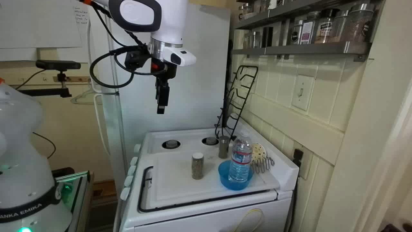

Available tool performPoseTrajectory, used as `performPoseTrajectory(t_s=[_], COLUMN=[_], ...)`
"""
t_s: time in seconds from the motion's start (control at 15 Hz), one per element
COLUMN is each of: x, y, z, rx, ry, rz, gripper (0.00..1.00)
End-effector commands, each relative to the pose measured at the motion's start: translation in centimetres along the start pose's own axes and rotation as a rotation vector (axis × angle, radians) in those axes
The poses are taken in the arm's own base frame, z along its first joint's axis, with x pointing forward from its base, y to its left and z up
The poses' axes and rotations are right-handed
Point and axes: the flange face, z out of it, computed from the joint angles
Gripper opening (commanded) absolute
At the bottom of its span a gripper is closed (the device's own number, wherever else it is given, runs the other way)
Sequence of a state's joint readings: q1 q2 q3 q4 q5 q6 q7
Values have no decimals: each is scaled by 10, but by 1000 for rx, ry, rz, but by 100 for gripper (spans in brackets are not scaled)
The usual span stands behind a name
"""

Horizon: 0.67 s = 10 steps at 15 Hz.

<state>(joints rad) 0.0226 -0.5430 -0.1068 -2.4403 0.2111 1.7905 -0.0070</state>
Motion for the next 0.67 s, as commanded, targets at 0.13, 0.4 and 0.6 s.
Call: performPoseTrajectory(t_s=[0.13,0.4,0.6], x=[0,5,25], y=[0,0,-14], z=[0,-2,0], rx=[0,15,51], ry=[-1,90,291], rz=[0,18,28], gripper=[100,100,100])
